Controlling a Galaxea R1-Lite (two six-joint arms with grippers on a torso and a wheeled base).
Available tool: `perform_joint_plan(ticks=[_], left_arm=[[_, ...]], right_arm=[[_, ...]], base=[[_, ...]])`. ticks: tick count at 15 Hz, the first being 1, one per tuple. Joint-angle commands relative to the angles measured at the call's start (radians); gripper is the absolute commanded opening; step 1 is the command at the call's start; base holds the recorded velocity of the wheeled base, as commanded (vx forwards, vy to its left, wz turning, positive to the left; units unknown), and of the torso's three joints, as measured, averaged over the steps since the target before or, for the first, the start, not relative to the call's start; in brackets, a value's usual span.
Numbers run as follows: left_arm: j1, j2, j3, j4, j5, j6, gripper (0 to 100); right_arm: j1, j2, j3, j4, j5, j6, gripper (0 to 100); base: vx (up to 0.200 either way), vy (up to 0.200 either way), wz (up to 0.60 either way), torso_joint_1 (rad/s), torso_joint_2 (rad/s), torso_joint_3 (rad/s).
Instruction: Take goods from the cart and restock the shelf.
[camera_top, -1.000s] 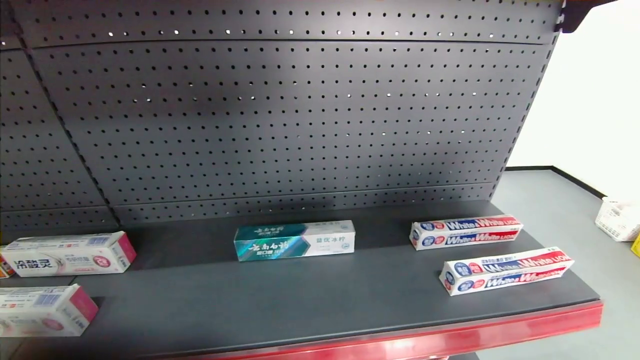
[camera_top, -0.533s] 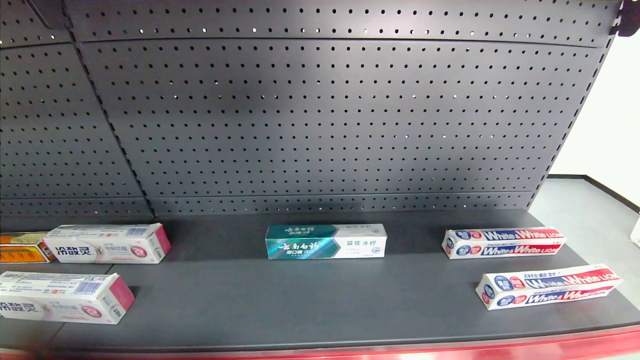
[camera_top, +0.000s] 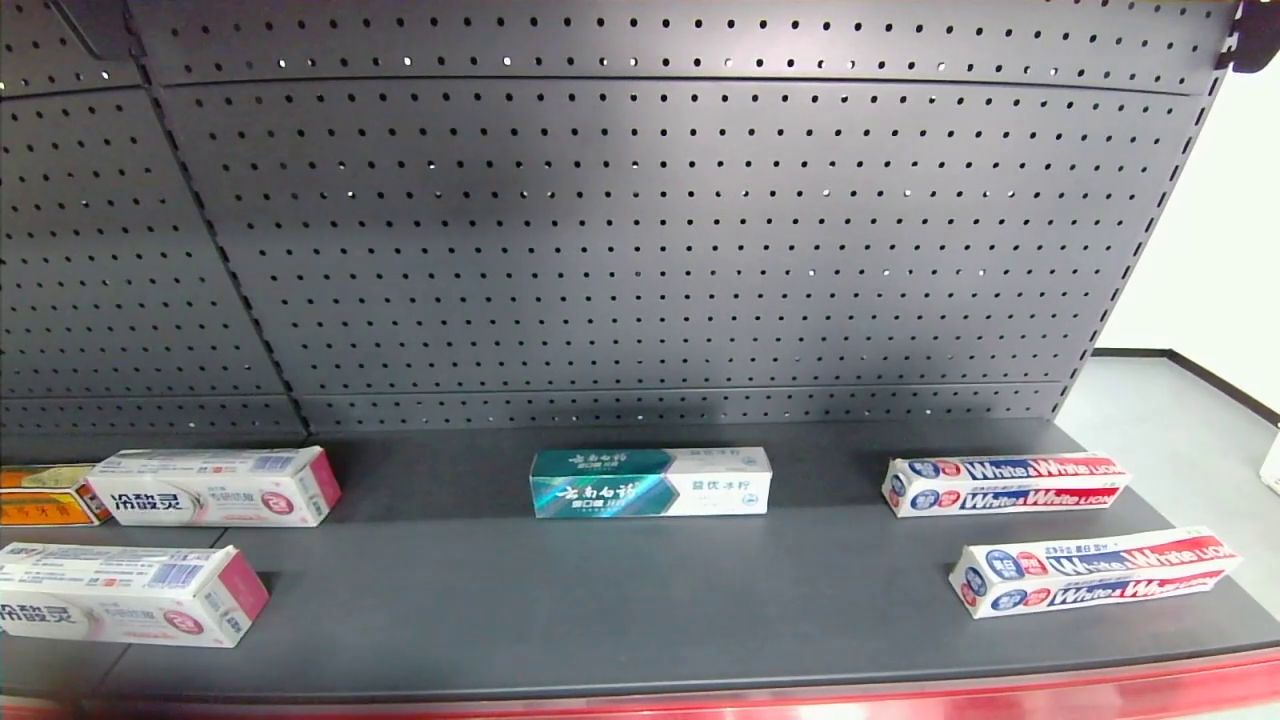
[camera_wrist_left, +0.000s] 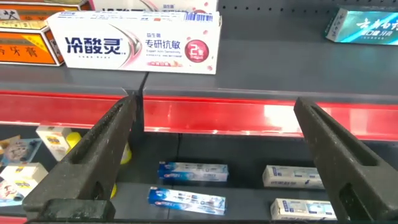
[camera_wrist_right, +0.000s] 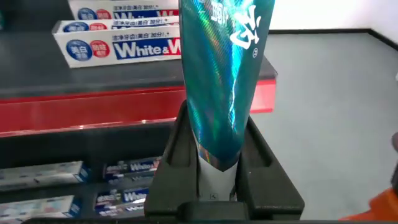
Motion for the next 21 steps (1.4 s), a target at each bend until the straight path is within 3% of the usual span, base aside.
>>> perform_joint_plan(ticks=[1,8,10,11,12,13,14,16,18,21], left_arm=[[0.000,0.001,0.000,0.000,0.001,-0.001,100],[0.000,0.001,0.000,0.002,0.001,-0.001,100],[-0.005,0.001,-0.003,0.009,-0.019,0.015,100],[-0.005,0.019,-0.015,0.008,-0.058,0.028,100],[-0.017,0.046,-0.060,0.009,-0.091,0.064,100],[-0.028,0.075,-0.084,0.023,-0.157,0.108,100],[-0.023,0.093,-0.118,0.049,-0.234,0.117,100],[-0.026,0.181,-0.228,0.072,-0.289,0.110,100],[-0.031,0.352,-0.402,0.081,-0.372,0.093,100],[-0.052,0.461,-0.485,0.078,-0.518,0.093,100]], right_arm=[[0.050,-0.079,0.002,0.006,-0.004,0.024,0],[0.045,-0.094,0.002,0.053,0.004,0.016,0],[0.045,-0.094,0.002,0.053,0.007,0.016,0],[0.045,-0.094,0.002,0.053,0.007,0.018,0],[0.045,-0.094,0.002,0.053,0.007,0.016,0],[0.045,-0.094,0.002,0.053,0.007,0.016,0],[0.045,-0.094,0.002,0.053,0.008,0.018,0],[0.045,-0.094,0.002,0.053,0.008,0.018,0],[0.045,-0.094,0.002,0.053,0.010,0.018,0],[0.045,-0.094,0.002,0.053,0.010,0.016,0]], base=[[0.000,0.000,0.00,0.000,0.00,0.000],[0.000,0.000,0.00,0.000,0.00,0.000],[0.000,0.000,0.00,0.000,0.00,0.000],[0.000,0.000,0.00,0.000,0.00,0.000],[0.000,0.000,0.00,0.000,0.00,0.000],[0.000,0.000,0.00,0.000,0.00,0.000],[0.000,0.000,0.00,0.000,0.00,0.000],[0.000,0.000,0.00,0.000,0.00,0.000],[0.000,0.000,0.00,0.000,0.00,0.000],[0.000,0.000,0.00,0.000,0.00,0.000]])
